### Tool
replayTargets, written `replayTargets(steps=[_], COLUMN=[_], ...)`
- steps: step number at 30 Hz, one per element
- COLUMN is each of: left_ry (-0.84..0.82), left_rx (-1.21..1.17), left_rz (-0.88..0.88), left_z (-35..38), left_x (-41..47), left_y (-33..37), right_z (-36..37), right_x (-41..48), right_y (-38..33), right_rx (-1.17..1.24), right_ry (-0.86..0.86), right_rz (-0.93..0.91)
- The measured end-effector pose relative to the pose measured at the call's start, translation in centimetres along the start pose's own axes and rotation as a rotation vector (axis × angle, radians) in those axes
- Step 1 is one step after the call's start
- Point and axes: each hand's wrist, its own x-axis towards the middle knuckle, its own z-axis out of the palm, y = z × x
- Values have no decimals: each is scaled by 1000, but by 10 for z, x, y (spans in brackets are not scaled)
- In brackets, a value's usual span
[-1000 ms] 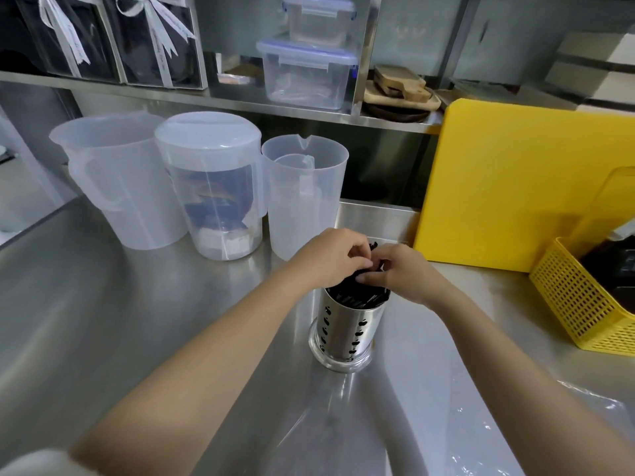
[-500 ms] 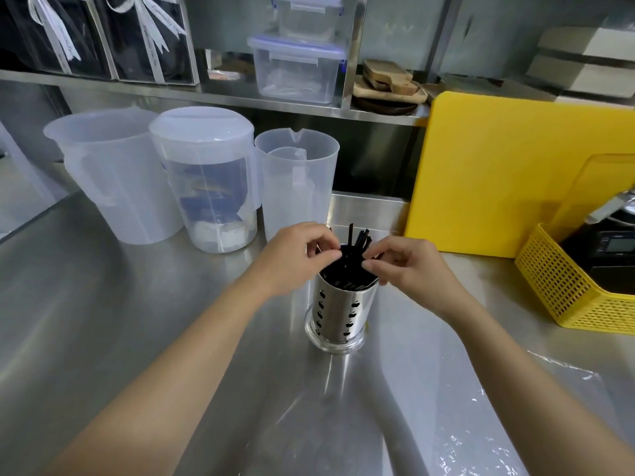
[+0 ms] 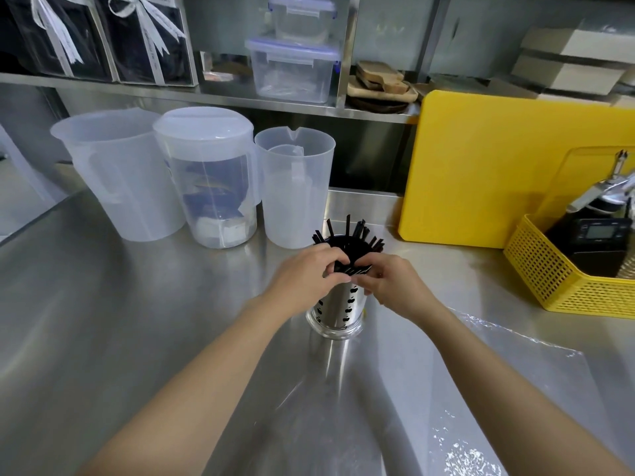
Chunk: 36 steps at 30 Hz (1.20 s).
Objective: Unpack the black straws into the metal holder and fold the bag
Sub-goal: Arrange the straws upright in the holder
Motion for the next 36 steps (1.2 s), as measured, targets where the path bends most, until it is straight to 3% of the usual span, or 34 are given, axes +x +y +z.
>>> replayTargets(steps=[5,13,19,24,31,36], left_ry=[15,84,92,-8,148,335], left_rx=[41,42,-22,-276,-657,-1071], left_rz=[-10,-23,120,37,-54,-238], left_z=[2,4,-6,-11,-31,-57], left_x=[3,14,24,31,40,47], left_y=[3,12,18,31,42,38], right_z=[4,-5,-36,-54,-66,-62], right_x=[3,5,6,9,11,16], right_y=[0,-12,-37,-61,-56,-34], right_rx=[81,-6,30,-31,260,101], right_ry=[72,190,169,160,272,259], right_rz=[36,-45,-104,-225,-357,-387])
